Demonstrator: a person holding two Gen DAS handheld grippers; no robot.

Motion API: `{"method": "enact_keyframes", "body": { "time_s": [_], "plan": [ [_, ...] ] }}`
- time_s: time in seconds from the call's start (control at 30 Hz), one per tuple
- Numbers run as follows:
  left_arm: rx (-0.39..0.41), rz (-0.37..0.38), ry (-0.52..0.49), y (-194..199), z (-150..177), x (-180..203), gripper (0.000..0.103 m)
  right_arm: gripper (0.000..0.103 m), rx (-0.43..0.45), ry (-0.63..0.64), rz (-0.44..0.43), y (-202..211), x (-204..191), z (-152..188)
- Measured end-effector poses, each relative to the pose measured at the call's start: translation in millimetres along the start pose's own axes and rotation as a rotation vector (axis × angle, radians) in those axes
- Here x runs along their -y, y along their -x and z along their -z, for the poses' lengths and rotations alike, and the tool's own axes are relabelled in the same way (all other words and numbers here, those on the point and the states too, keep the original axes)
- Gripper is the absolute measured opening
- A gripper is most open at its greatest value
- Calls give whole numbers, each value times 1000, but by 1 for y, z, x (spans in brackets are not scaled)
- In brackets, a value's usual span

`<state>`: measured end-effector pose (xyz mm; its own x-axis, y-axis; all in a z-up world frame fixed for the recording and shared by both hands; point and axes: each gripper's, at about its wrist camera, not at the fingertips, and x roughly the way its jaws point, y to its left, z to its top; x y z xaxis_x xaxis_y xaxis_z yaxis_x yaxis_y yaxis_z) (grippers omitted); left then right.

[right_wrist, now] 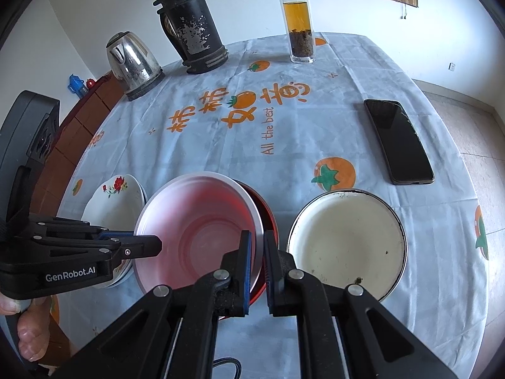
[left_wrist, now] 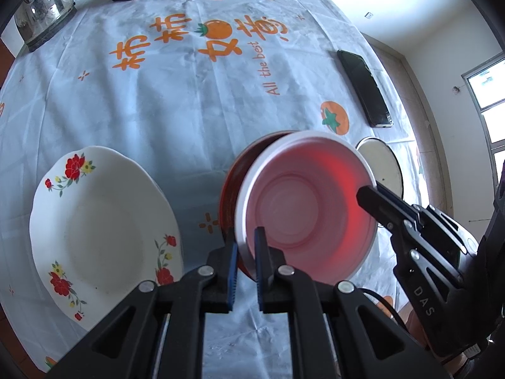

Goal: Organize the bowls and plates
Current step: 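Lower the pink bowl into the dark red bowl with both grippers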

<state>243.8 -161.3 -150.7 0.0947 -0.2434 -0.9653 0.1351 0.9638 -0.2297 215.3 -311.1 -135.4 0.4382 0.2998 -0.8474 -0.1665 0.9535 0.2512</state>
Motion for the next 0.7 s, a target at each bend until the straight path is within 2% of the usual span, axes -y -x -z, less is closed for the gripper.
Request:
{"method": "enact_keyframes", "body": {
  "time_s": [0.7],
  "plan": [
    [-4,-31,-31,-8,1,3,6,8,-18,-8,3,-5,4,4]
  ]
}}
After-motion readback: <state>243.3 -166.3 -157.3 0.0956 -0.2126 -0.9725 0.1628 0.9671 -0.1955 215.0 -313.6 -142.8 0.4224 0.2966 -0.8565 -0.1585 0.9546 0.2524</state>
